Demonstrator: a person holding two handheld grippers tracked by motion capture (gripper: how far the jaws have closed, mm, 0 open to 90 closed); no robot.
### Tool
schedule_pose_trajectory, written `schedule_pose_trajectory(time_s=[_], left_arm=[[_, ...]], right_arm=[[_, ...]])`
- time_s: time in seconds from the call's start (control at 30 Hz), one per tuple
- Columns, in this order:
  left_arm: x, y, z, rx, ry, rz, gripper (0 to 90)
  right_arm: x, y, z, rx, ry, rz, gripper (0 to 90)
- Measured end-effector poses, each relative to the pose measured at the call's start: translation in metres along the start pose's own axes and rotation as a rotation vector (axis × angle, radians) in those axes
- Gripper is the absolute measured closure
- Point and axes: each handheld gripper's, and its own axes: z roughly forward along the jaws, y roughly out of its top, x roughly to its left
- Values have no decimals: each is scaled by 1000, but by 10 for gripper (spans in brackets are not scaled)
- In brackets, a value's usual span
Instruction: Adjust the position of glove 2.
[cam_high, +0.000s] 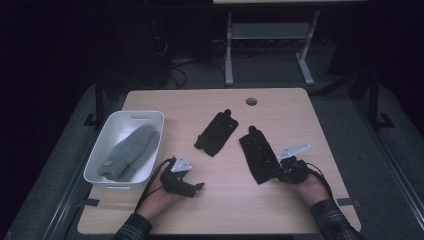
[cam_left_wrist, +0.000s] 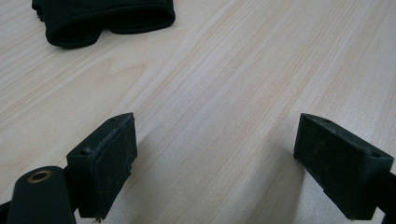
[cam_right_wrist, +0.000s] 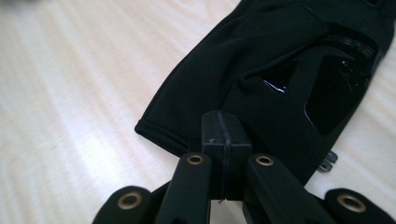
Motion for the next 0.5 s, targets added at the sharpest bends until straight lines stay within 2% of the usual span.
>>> schedule_pose_trajectory(time_s=[0.3, 0.33, 0.43, 0.5], left_arm=[[0, 0, 0, -1, 0, -1, 122], [0, 0, 0, 0, 0, -3, 123], [0, 0, 0, -1, 1, 0, 123], [0, 0, 0, 0, 0, -1, 123]], right_arm=[[19, -9, -5, 10, 47, -50, 900], [22, -9, -6, 16, 52, -44, 900], [27, -9, -9, 0, 49, -60, 900], [24, -4, -12, -24, 40, -66, 900]])
